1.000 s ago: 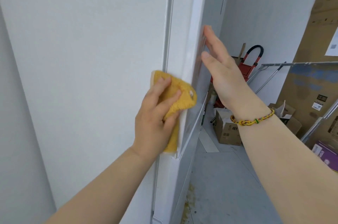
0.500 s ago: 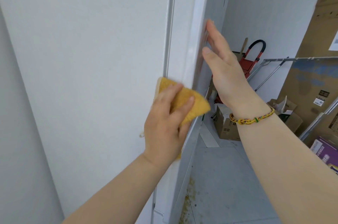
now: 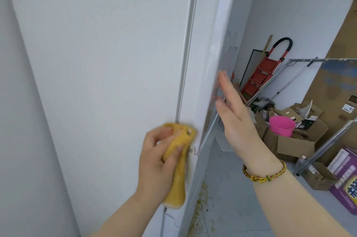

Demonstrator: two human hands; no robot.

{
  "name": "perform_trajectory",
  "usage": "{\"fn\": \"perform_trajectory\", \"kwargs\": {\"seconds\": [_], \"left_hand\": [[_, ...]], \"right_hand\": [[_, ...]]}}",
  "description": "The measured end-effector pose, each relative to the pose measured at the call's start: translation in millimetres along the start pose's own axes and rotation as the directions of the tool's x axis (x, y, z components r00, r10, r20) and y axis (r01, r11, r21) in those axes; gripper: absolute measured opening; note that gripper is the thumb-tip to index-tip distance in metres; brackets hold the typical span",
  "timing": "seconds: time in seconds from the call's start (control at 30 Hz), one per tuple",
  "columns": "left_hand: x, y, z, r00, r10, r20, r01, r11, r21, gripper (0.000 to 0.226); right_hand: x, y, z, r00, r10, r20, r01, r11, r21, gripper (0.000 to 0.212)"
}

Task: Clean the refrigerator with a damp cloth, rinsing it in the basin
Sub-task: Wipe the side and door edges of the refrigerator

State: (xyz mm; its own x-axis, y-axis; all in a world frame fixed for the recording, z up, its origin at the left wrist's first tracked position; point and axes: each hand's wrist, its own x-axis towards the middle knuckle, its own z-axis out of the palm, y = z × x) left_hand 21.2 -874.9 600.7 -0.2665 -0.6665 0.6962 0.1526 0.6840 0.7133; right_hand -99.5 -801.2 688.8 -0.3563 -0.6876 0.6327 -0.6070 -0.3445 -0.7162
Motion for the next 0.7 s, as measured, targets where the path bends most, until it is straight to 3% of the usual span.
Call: {"fn": "perform_trajectory", "kwargs": {"seconds": [0.07,0.1,0.3,0.4,0.5,0.6,0.7], "left_hand": [[18.7,16.0,-2.7,0.996,-0.023,-0.085,0.018,0.998,-0.055,0.020],[30.6,24.7,-1.8,0.996,0.000,-0.084,-0.004,0.998,-0.056,0.028],[28.8,23.1,7.4,0.997,0.055,0.053,-0.057,0.998,0.036,0.026],[-6.8,2.1,2.5,0.989,-0.056,0.139,0.052,0.998,0.030,0.023],[-1.9,9.4,0.9,0.985,-0.125,0.116,0.131,0.991,-0.041,0.035],[30.9,40.5,0.8,0.999,0.032,-0.034,-0.034,0.997,-0.075,0.035],[58.3,54.6,11.3,0.940,0.337,-0.052,-0.329,0.936,0.125,0.030]], "right_hand": [[0.5,1.8,0.5,1.000,-0.004,0.006,0.004,1.000,-0.003,0.055],[0.6,2.6,0.4,1.000,-0.008,0.007,0.008,1.000,-0.002,0.055],[-0.4,7.0,2.4,1.000,-0.015,0.011,0.015,1.000,0.011,0.057],[-1.0,9.9,5.8,1.000,-0.002,-0.002,0.002,1.000,0.012,0.060],[-1.3,8.0,8.8,1.000,0.016,-0.008,-0.016,1.000,0.008,0.063],[-0.1,5.0,4.4,1.000,0.017,-0.007,-0.017,0.999,0.045,0.059],[1.2,6.0,-3.6,0.999,0.050,-0.001,-0.049,0.986,0.157,0.040]]}}
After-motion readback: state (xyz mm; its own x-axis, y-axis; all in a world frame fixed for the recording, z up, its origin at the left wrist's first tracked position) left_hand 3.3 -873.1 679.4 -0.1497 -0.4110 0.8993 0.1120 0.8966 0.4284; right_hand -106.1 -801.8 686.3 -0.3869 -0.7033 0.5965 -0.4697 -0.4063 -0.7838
